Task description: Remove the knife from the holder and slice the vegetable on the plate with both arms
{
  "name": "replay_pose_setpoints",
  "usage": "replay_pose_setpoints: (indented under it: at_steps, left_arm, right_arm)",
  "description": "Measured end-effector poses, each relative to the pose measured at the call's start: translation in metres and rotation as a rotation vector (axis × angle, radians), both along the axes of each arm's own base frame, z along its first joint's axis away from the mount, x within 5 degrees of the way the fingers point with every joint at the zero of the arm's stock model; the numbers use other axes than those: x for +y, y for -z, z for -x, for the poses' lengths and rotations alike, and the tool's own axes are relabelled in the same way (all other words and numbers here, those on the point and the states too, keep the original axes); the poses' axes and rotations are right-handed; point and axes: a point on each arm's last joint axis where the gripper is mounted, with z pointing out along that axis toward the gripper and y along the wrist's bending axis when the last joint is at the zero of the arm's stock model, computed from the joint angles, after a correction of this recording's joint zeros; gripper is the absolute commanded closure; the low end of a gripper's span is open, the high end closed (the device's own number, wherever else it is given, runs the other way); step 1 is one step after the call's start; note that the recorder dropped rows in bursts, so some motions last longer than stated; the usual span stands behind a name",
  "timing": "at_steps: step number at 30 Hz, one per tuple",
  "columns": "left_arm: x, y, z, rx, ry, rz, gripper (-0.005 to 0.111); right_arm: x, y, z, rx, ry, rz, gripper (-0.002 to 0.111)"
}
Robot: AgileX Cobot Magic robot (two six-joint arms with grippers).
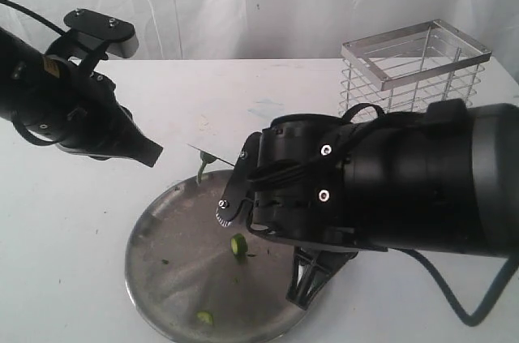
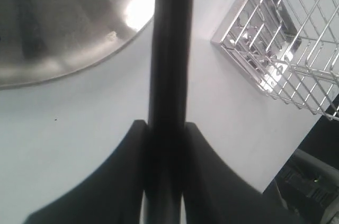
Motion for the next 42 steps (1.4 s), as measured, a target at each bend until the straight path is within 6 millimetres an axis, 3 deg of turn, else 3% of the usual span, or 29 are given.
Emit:
replay_pose_setpoints:
  at_steps: [3,6,8,10,12,16,21,24,36,42]
  left_arm:
    - [0.000,0.000,0.000,0.000,0.000,0.000,0.107]
    - [0.000,0.000,0.000,0.000,0.000,0.000,0.107]
    - [0.000,0.000,0.000,-0.001,0.002,-0.001,0.107]
    - [0.000,0.000,0.000,-0.001,0.002,-0.001,0.107]
    - [0.000,0.000,0.000,-0.001,0.002,-0.001,0.107]
    - [0.000,0.000,0.000,-0.003,0.001,0.000,0.107]
    - [-0.006,-0.001,0.000,0.014,-0.034,0.103,0.107]
    - [-0.014,0.014,-0.002,0.045,0.003,0.165,0.107]
    - [-0.037,0.018,-0.005,0.011,0.231,0.315,0.107]
    - [-0.039,0.017,-0.005,-0.005,0.250,0.329,0.107]
  right_arm:
    - [0.000,0.001,0.001,0.017,-0.008,0.005,0.108]
    - [-0.001,0.006,0.003,0.148,-0.052,-0.027,0.108]
    - [-0.005,0.012,0.004,0.328,-0.065,-0.083,0.108]
    - [-0.014,0.014,-0.004,0.393,-0.039,-0.115,0.108]
    - [-0.020,0.013,-0.008,0.388,-0.027,-0.085,0.108]
    - [-0.028,0.005,-0.026,0.148,-0.009,0.052,0.108]
    - [-0.018,0.012,-0.018,0.229,-0.046,-0.029,0.108]
    - [-0.012,0.015,-0.010,0.310,-0.055,-0.086,0.108]
    - [-0.011,0.016,-0.008,0.327,-0.074,-0.088,0.108]
    - [-0.011,0.016,-0.008,0.328,-0.073,-0.089,0.108]
